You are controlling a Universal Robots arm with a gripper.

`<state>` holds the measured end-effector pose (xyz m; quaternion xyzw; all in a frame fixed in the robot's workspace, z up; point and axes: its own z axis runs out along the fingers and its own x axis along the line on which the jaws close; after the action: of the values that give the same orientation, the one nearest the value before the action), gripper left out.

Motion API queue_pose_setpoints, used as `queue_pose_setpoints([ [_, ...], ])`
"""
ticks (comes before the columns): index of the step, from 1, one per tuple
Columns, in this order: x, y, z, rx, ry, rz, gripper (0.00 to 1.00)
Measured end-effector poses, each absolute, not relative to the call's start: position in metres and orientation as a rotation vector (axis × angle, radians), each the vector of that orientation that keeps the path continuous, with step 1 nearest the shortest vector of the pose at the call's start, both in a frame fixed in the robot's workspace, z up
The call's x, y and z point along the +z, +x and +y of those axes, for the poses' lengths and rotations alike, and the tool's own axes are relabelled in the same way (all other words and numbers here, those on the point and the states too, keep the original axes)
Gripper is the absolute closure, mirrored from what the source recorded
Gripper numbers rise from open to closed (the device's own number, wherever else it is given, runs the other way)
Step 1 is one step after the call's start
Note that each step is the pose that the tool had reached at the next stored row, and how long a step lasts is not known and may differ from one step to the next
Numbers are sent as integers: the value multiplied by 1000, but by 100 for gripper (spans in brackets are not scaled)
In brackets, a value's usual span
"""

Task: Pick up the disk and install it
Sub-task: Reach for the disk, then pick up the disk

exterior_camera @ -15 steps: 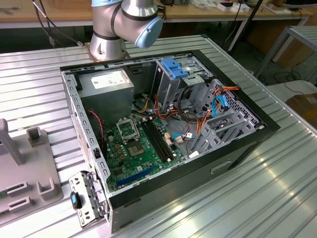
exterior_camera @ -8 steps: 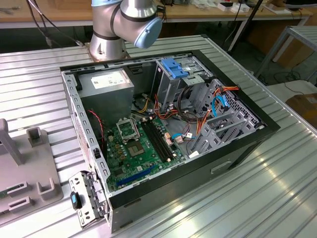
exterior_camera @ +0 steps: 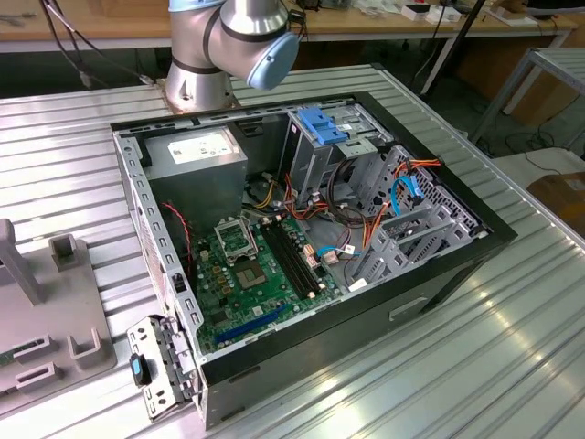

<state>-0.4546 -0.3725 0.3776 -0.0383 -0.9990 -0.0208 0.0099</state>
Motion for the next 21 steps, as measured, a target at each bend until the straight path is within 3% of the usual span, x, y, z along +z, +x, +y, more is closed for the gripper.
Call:
queue_pose_setpoints([
  [21, 357, -467, -358, -57, -120, -3119, 89],
])
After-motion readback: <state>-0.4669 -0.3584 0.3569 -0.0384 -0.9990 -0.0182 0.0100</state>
